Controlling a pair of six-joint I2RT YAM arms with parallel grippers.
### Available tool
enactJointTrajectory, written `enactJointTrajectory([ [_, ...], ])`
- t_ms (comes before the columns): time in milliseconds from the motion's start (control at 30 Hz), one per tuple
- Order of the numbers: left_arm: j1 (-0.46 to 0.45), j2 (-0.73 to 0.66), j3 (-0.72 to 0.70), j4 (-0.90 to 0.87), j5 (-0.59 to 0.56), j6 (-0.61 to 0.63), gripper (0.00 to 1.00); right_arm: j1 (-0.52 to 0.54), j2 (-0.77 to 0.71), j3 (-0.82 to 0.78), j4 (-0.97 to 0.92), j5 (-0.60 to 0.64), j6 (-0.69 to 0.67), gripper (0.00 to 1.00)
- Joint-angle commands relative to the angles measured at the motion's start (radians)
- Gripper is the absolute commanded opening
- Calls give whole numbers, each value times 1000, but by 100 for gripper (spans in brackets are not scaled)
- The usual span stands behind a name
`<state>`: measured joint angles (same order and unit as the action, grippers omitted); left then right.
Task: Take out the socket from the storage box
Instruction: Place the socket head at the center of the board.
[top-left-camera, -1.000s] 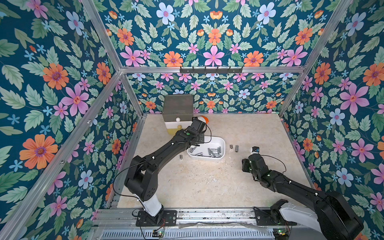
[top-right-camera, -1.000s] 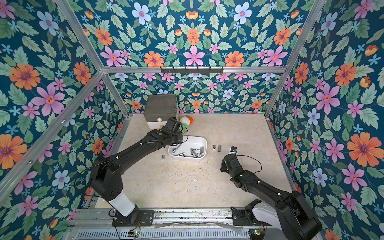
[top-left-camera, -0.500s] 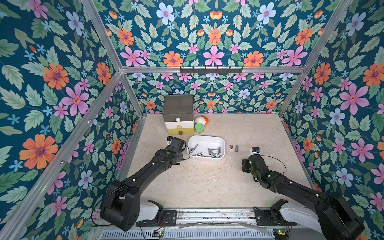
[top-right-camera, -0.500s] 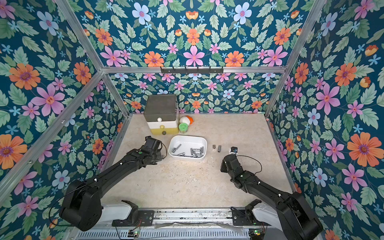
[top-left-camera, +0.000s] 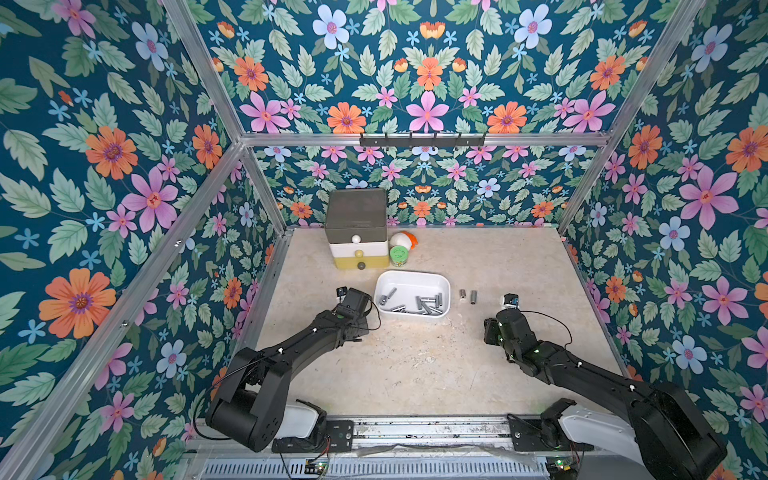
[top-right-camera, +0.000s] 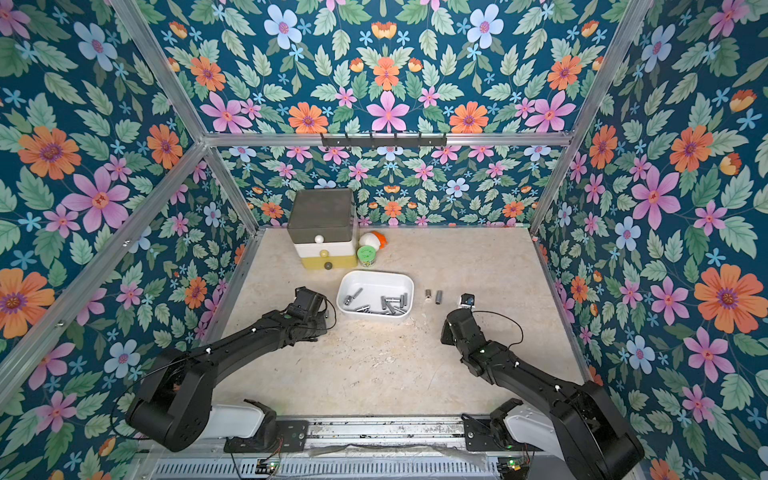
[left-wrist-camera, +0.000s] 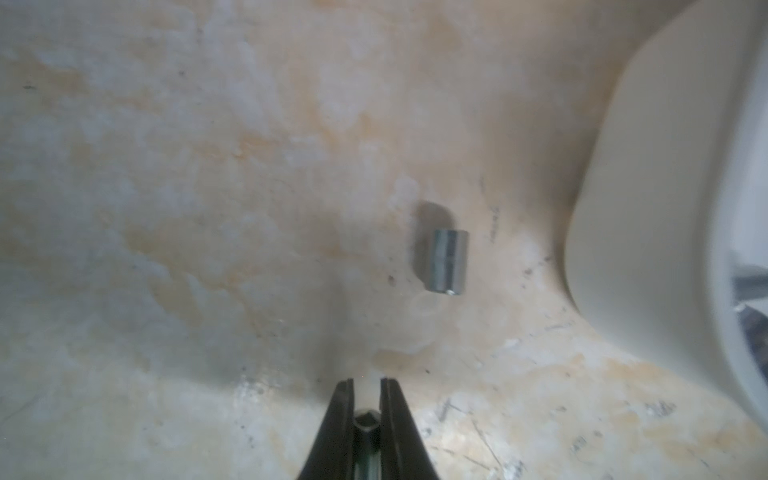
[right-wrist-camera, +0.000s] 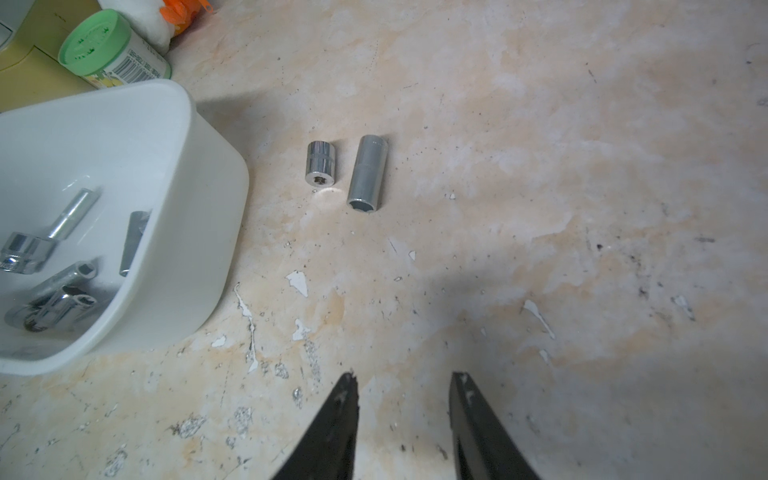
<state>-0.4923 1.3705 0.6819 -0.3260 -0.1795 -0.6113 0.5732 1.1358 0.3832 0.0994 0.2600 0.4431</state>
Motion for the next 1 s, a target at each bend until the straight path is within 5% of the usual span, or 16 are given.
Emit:
enactJointTrajectory([
  [0,-85,-12,11,33,5,-22,0,1,5,6,13,8,-3,42],
  [333,-316,113,91,31,-46,-89,0,2,12,10,13,10,-4,41],
  [800,-337,263,112,74,-73,-132,0,4,14,10,13,11,-4,41],
  [967,-338,268,107,78,-72,-132,11,5,10,8,12,12,-4,42],
])
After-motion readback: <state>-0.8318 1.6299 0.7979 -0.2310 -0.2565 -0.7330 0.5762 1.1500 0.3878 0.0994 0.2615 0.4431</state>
